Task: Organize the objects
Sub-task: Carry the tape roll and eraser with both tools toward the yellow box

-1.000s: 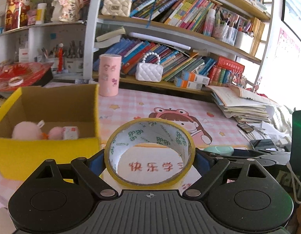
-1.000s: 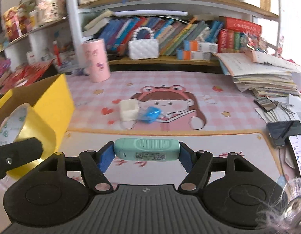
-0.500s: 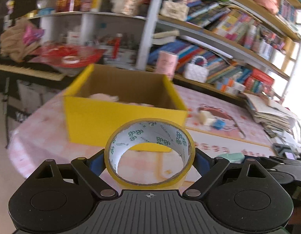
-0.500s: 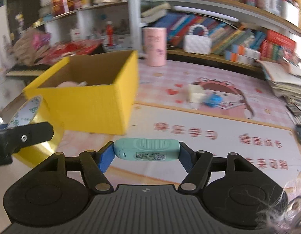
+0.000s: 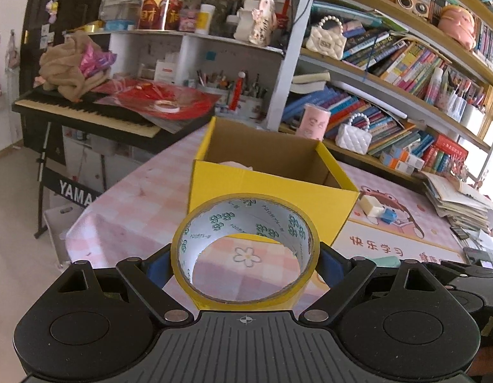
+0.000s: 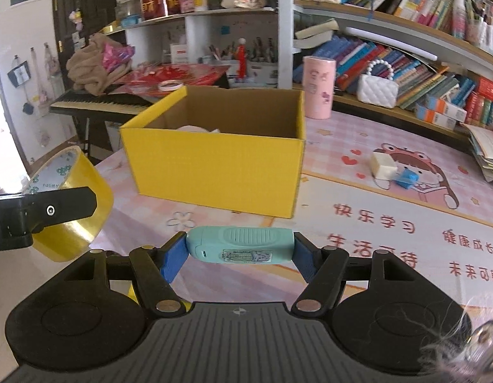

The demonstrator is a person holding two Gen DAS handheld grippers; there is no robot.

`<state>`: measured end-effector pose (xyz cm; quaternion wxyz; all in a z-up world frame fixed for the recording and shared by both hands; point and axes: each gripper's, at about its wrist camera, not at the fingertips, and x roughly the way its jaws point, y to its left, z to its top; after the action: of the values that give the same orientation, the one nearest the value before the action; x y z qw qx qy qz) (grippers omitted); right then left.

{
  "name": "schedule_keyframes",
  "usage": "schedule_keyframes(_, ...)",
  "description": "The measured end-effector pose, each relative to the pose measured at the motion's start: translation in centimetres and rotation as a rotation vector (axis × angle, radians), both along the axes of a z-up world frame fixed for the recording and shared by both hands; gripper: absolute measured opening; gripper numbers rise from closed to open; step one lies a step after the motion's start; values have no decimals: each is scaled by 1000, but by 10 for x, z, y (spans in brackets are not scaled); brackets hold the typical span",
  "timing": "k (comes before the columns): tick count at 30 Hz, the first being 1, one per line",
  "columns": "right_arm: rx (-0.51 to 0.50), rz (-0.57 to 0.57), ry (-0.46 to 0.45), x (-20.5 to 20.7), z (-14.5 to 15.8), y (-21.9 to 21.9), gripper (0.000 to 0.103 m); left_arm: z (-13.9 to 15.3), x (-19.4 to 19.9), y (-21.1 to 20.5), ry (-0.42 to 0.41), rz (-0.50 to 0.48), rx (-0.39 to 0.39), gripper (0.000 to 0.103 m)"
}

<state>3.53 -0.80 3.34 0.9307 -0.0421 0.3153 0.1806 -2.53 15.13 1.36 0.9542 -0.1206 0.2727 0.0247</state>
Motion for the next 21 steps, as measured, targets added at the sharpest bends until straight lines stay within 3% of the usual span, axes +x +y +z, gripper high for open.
schedule_keyframes(21,-10,9,20,5,6,22,67,5,5,18,-33,-22,-1,91)
